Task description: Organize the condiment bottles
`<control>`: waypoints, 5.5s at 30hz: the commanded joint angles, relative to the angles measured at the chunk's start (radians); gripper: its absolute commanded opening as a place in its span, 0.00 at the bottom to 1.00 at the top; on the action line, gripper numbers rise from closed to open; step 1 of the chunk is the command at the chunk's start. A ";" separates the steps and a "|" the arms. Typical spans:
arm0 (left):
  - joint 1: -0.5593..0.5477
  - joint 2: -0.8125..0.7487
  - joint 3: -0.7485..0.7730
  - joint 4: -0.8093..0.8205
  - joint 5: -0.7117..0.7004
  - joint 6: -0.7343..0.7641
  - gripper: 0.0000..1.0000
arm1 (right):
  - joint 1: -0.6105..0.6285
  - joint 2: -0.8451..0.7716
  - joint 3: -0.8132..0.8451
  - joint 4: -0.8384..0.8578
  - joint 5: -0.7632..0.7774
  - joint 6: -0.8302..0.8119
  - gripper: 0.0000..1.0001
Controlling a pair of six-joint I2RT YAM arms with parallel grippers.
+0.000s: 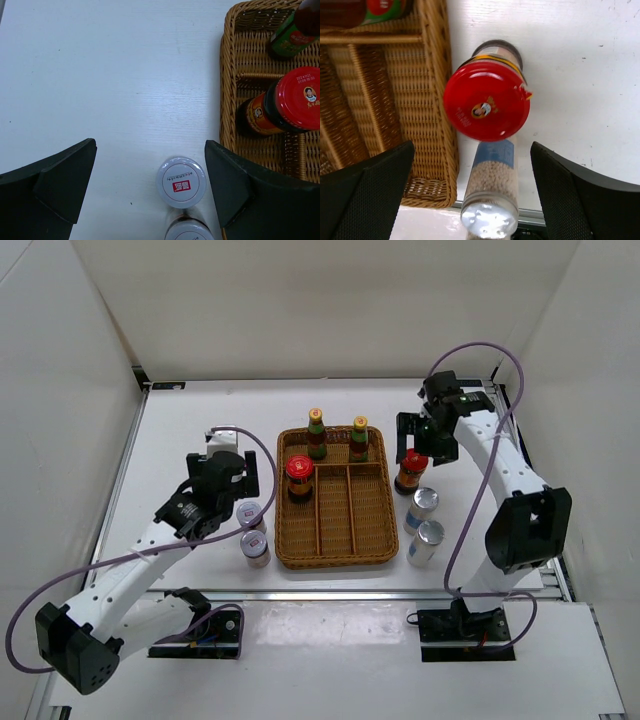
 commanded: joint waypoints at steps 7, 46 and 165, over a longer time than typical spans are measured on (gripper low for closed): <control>0.016 0.024 0.036 0.018 0.045 0.000 1.00 | 0.000 0.114 0.047 0.029 0.064 0.019 0.96; 0.016 0.015 0.046 0.018 0.017 -0.009 1.00 | 0.881 -0.178 0.040 0.095 0.291 0.210 0.01; 0.151 0.291 0.600 -0.313 0.432 -0.143 0.11 | 1.093 -1.133 -0.376 -0.345 1.122 0.612 1.00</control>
